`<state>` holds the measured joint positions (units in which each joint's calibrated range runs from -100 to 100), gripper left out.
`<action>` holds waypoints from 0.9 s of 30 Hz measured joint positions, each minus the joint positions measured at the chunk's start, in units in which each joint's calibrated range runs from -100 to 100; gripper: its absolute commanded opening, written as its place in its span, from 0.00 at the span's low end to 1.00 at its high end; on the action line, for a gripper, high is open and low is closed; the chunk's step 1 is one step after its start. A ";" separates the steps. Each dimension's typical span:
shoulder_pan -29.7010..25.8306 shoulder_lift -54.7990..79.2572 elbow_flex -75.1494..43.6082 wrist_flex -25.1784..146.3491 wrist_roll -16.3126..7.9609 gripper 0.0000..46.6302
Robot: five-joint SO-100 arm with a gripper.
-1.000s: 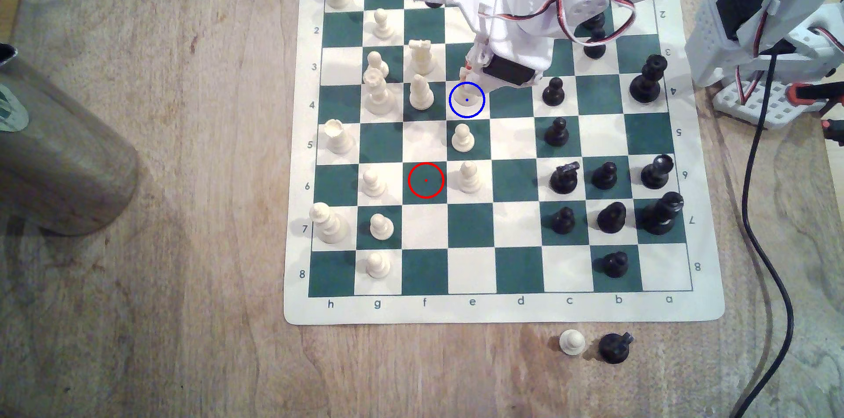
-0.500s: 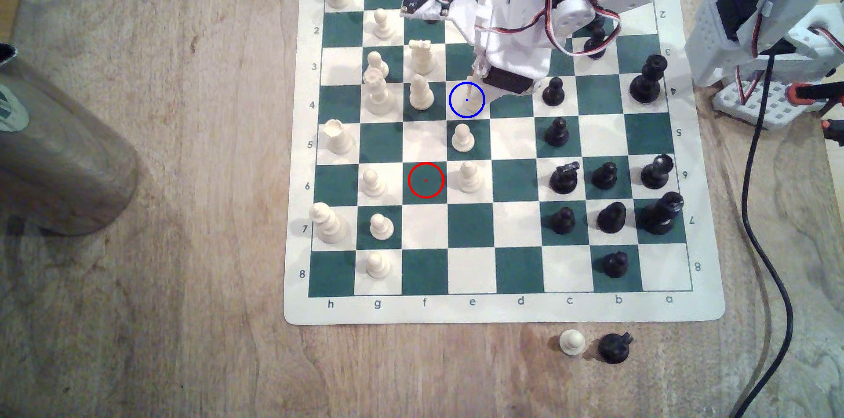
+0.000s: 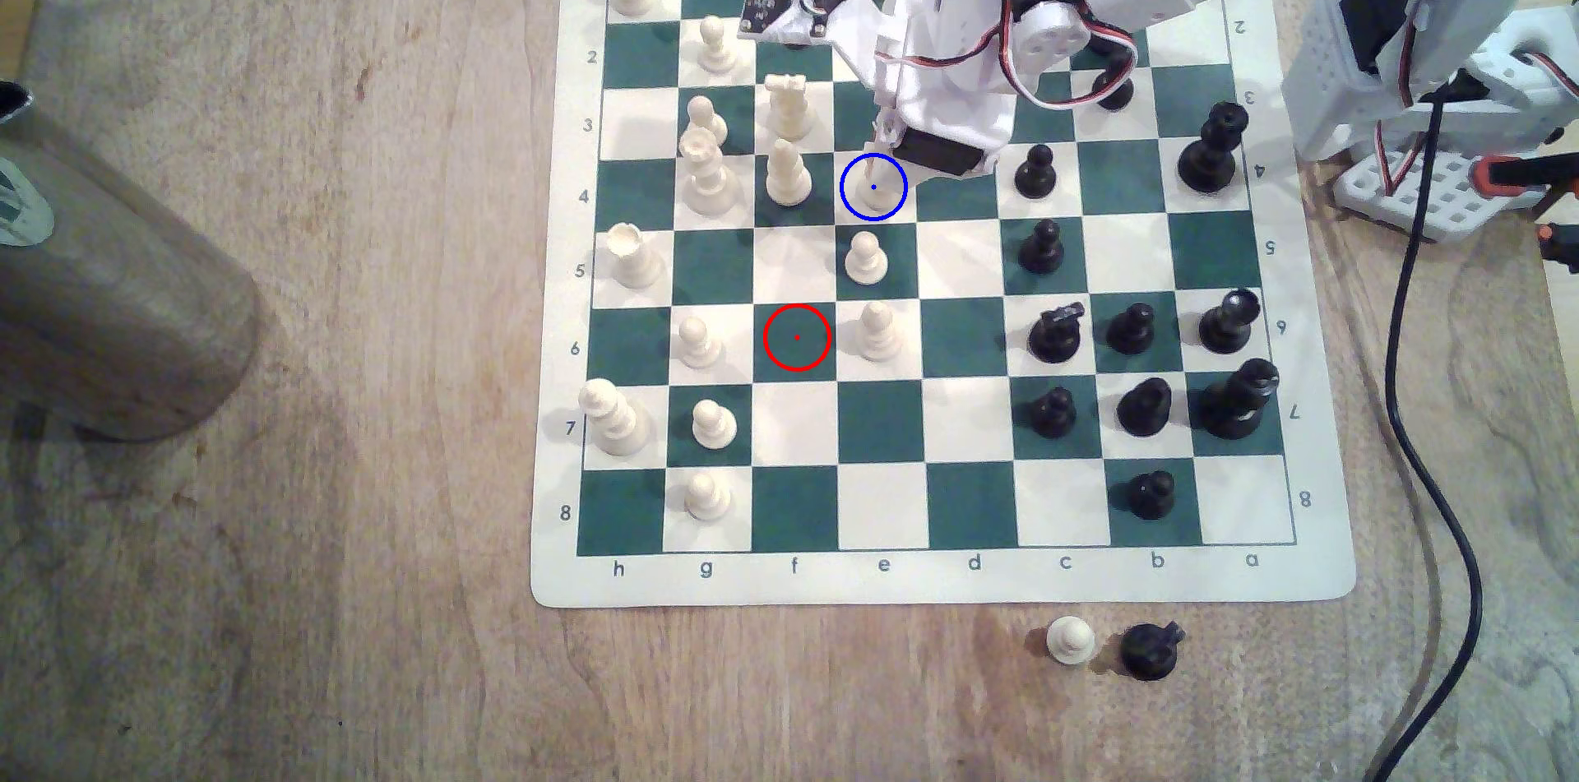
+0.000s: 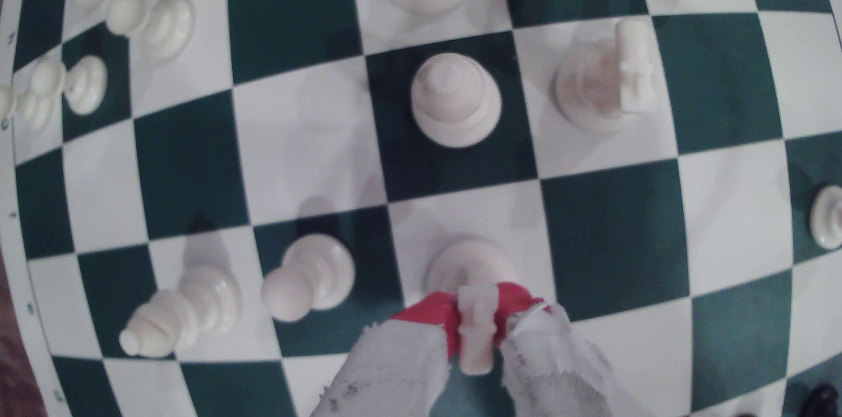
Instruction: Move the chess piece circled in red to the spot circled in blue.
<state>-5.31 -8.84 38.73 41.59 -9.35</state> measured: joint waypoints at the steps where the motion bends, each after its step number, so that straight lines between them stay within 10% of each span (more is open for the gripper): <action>1: 0.00 0.00 0.00 -0.08 0.00 0.00; 27: 0.15 2.01 -0.81 1.12 0.10 0.28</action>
<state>-5.16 -6.83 37.91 42.71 -9.26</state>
